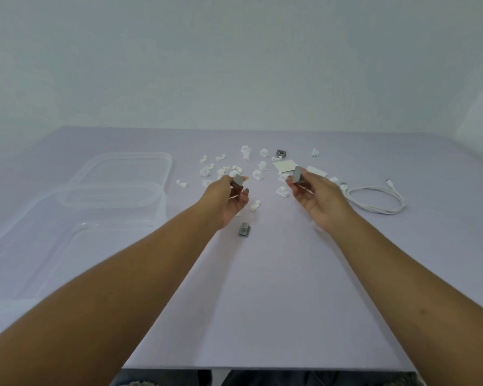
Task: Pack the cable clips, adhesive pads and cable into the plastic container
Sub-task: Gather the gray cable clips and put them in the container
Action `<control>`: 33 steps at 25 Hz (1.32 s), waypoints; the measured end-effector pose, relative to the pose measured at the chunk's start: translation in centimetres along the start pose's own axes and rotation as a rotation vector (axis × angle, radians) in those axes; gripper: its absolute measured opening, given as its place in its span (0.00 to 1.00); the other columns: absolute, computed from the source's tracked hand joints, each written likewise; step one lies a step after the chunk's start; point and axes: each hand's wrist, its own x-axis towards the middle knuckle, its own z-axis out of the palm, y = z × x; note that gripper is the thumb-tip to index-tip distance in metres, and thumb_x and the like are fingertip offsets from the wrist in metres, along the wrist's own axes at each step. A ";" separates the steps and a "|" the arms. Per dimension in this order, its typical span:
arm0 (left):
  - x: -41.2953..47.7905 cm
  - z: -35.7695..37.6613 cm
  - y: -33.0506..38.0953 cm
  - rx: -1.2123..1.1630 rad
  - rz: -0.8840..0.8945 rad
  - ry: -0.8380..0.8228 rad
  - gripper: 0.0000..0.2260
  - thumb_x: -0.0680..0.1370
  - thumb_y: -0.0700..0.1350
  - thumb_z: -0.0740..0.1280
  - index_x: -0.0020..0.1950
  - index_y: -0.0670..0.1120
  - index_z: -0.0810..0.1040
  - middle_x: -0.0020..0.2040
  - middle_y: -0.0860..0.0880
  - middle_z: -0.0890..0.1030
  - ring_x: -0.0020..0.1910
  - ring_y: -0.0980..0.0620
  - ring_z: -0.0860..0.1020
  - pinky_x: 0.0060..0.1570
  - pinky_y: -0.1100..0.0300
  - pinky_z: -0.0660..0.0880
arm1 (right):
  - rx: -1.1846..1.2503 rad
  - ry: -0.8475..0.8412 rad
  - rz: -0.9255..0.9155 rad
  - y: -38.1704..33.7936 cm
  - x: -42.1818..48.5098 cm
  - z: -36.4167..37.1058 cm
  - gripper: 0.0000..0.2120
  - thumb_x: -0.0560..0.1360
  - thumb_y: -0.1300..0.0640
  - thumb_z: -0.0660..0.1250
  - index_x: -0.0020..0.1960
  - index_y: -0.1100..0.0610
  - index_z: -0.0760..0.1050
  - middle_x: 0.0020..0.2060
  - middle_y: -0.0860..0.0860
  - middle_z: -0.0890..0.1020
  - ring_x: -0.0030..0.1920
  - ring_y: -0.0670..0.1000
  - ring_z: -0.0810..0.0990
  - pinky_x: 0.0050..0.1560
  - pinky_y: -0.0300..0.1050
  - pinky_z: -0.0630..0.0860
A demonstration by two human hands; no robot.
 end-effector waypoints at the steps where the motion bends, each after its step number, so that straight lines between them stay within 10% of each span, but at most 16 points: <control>1: -0.3 0.1 -0.3 -0.130 -0.058 -0.005 0.12 0.79 0.37 0.53 0.47 0.36 0.75 0.38 0.43 0.70 0.32 0.51 0.70 0.21 0.67 0.69 | 0.141 0.035 0.026 -0.9 0.3 -0.2 0.05 0.77 0.62 0.65 0.44 0.63 0.74 0.40 0.59 0.79 0.34 0.51 0.82 0.34 0.36 0.80; 4: -0.7 -0.1 -0.4 0.065 -0.047 0.034 0.14 0.80 0.46 0.57 0.39 0.41 0.72 0.36 0.45 0.70 0.31 0.51 0.69 0.24 0.65 0.66 | 0.156 0.147 0.027 -3.1 1.4 -1.1 0.11 0.77 0.56 0.64 0.41 0.63 0.73 0.37 0.58 0.74 0.34 0.51 0.74 0.37 0.41 0.77; 9: -1.1 -1.8 -3.2 1.765 0.564 0.158 0.22 0.79 0.63 0.55 0.49 0.43 0.70 0.43 0.44 0.73 0.41 0.44 0.75 0.39 0.56 0.68 | -1.355 0.256 -0.326 -1.7 2.3 -4.7 0.14 0.76 0.46 0.64 0.46 0.58 0.72 0.42 0.56 0.78 0.40 0.56 0.77 0.41 0.46 0.72; 16: -0.3 -2.4 -5.7 2.139 0.737 0.191 0.18 0.82 0.54 0.52 0.56 0.43 0.74 0.51 0.45 0.79 0.50 0.44 0.80 0.38 0.57 0.65 | -1.738 0.198 -0.455 0.9 2.4 -5.7 0.18 0.77 0.49 0.63 0.59 0.61 0.67 0.50 0.59 0.79 0.50 0.61 0.79 0.42 0.48 0.72; 19: 0.1 -1.6 -5.0 1.996 0.690 0.134 0.18 0.83 0.53 0.51 0.43 0.44 0.73 0.39 0.47 0.74 0.41 0.43 0.78 0.36 0.58 0.65 | -1.744 0.172 -0.489 0.8 3.0 -5.9 0.13 0.77 0.53 0.63 0.56 0.61 0.69 0.50 0.58 0.77 0.49 0.60 0.78 0.41 0.48 0.71; 22: 1.1 0.2 -4.1 1.178 0.308 -0.078 0.20 0.81 0.54 0.55 0.33 0.46 0.65 0.32 0.48 0.70 0.29 0.50 0.69 0.28 0.62 0.65 | -1.556 0.088 -0.519 0.3 3.3 -6.5 0.05 0.74 0.59 0.67 0.45 0.58 0.71 0.41 0.53 0.77 0.41 0.54 0.75 0.37 0.44 0.69; 26: 2.5 3.0 -3.8 0.088 -0.116 -0.241 0.12 0.80 0.52 0.59 0.43 0.44 0.69 0.34 0.46 0.75 0.27 0.52 0.72 0.17 0.69 0.60 | -0.406 0.173 -0.155 -2.1 3.7 -6.6 0.01 0.76 0.62 0.67 0.46 0.60 0.75 0.37 0.53 0.76 0.34 0.49 0.72 0.31 0.38 0.73; 29: 3.7 5.0 -4.0 -0.070 -0.153 -0.346 0.16 0.78 0.54 0.60 0.39 0.43 0.73 0.36 0.45 0.80 0.26 0.52 0.77 0.16 0.70 0.59 | 0.235 0.109 0.042 -4.3 3.7 -7.5 0.06 0.77 0.63 0.62 0.45 0.65 0.77 0.42 0.57 0.73 0.37 0.50 0.73 0.35 0.38 0.78; 33: 5.1 8.6 -4.4 0.047 -0.125 -0.278 0.14 0.77 0.53 0.63 0.34 0.47 0.71 0.36 0.50 0.78 0.24 0.56 0.73 0.15 0.70 0.57 | 0.080 0.124 0.110 -6.2 3.9 -7.7 0.12 0.77 0.56 0.64 0.37 0.59 0.69 0.35 0.53 0.72 0.30 0.47 0.69 0.19 0.33 0.66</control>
